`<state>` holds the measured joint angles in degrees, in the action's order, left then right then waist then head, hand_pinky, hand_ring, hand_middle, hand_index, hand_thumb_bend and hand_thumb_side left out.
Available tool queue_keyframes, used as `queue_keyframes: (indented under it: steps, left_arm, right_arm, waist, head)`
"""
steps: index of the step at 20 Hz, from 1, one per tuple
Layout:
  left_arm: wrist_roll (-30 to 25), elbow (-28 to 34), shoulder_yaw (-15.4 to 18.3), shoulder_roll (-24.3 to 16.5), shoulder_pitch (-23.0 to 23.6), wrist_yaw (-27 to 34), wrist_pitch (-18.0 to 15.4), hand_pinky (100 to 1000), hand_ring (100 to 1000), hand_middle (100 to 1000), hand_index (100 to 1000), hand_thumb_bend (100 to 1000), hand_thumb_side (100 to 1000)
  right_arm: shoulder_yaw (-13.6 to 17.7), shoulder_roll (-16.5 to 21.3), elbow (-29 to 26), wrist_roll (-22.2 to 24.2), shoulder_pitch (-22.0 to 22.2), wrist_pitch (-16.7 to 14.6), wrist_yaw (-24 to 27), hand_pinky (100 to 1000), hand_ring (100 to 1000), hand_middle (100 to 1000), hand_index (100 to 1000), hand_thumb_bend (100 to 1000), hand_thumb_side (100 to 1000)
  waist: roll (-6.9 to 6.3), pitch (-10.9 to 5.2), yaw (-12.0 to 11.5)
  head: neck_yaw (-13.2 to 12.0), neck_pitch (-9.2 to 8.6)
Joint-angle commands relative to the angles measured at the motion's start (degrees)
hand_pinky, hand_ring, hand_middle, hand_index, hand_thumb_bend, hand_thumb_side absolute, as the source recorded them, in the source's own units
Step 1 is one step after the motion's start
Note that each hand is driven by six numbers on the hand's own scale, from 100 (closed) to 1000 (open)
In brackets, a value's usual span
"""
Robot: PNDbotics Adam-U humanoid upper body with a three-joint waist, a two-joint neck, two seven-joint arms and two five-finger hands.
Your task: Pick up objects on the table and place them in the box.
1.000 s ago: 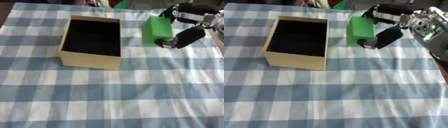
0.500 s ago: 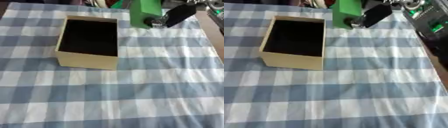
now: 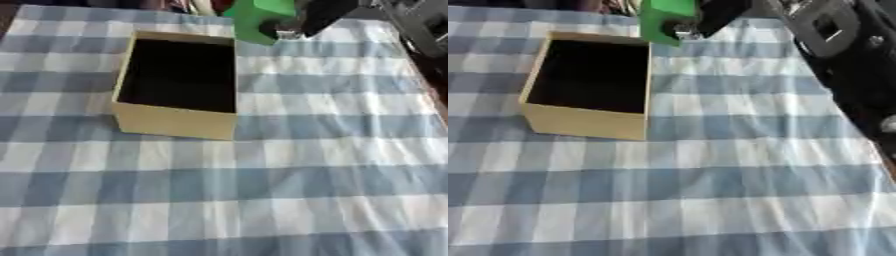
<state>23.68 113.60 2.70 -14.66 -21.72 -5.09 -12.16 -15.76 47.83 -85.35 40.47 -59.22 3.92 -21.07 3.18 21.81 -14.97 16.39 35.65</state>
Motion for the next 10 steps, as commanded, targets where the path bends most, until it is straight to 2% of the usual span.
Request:
queue_keyframes:
  steps: [1,2,4,10]
  left_arm:
    - [-0.32,0.99,-0.18,-1.00,-0.74,0.17,-0.10,719,593,693,765,100,888]
    - [-0.35,0.99,-0.19,-0.99,-0.80,0.20,-0.10,719,593,693,765,100,888]
    - [-0.38,0.99,-0.21,-1.00,-0.90,0.26,-0.12,719,593,692,765,100,888]
    - [-0.57,0.99,-0.36,-0.82,-1.10,0.41,-0.05,720,593,691,765,100,889]
  right_arm:
    - [-0.13,-0.51,1.44,0.61,-2.24,-0.68,-1.21,610,494,490,616,100,493]
    - [-0.41,-1.02,1.93,0.79,-2.66,-0.88,-1.47,567,459,480,606,100,487]
    - [-0.94,-1.94,2.85,1.19,-3.41,-1.27,-1.90,548,443,474,600,100,481]
    - [-2.20,-5.19,6.37,2.22,-5.63,-1.79,-3.54,549,448,476,602,100,486]
  waist:
    - [0.78,-1.14,-0.18]
    - [0.84,-1.15,-0.31]
    - [0.94,-1.16,-0.54]
    - [1.36,-1.09,-1.12]
  head:
    - [0.35,-0.42]
    - [0.42,-0.45]
    - [0.49,-0.47]
    - [0.90,-0.44]
